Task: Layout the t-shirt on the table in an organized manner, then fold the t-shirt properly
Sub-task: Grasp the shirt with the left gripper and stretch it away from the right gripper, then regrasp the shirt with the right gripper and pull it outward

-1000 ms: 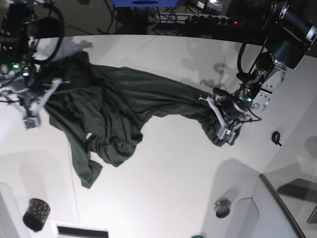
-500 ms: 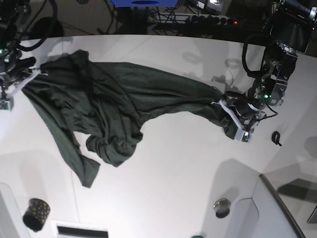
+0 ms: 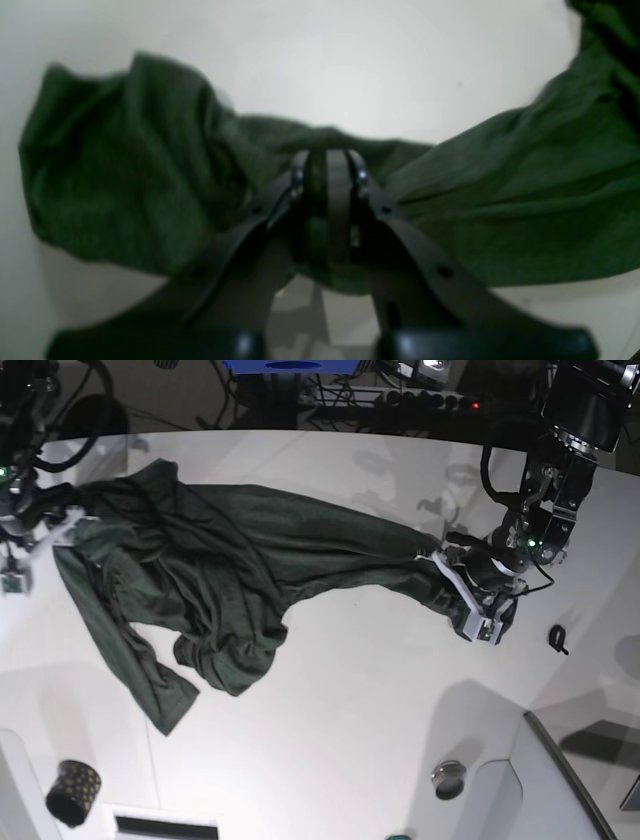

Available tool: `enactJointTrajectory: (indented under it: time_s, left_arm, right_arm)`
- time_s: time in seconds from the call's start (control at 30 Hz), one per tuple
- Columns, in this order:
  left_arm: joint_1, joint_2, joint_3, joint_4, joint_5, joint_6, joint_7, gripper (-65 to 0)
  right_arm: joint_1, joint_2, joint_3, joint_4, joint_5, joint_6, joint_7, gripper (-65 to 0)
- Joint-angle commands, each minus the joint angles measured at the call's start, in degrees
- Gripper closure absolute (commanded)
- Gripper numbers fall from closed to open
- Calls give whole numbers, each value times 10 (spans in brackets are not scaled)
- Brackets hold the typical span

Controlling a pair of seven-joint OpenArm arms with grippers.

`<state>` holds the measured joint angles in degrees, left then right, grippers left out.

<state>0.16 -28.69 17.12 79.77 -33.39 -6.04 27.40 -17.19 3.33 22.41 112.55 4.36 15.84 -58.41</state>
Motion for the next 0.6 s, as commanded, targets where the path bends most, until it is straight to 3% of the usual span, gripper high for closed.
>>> enactJointTrajectory:
  time_s: [0.0, 0.13, 0.33, 0.57]
  left_arm:
    - [-3, -9, -5, 10, -4, -2, -11, -58]
    - [8, -9, -5, 9, -4, -2, -12, -58]
    - [19, -10, -6, 10, -4, -2, -13, -58]
    - [18, -6, -6, 10, -5, -2, -12, -58]
  right_arm:
    - [5, 9, -20, 13, -1, 4, 11, -348]
    - [64, 39, -122, -20, -1, 4, 11, -347]
    - [154, 32, -138, -104, 3, 4, -22, -351]
    - [188, 10, -155, -161, 61, 4, -30, -353]
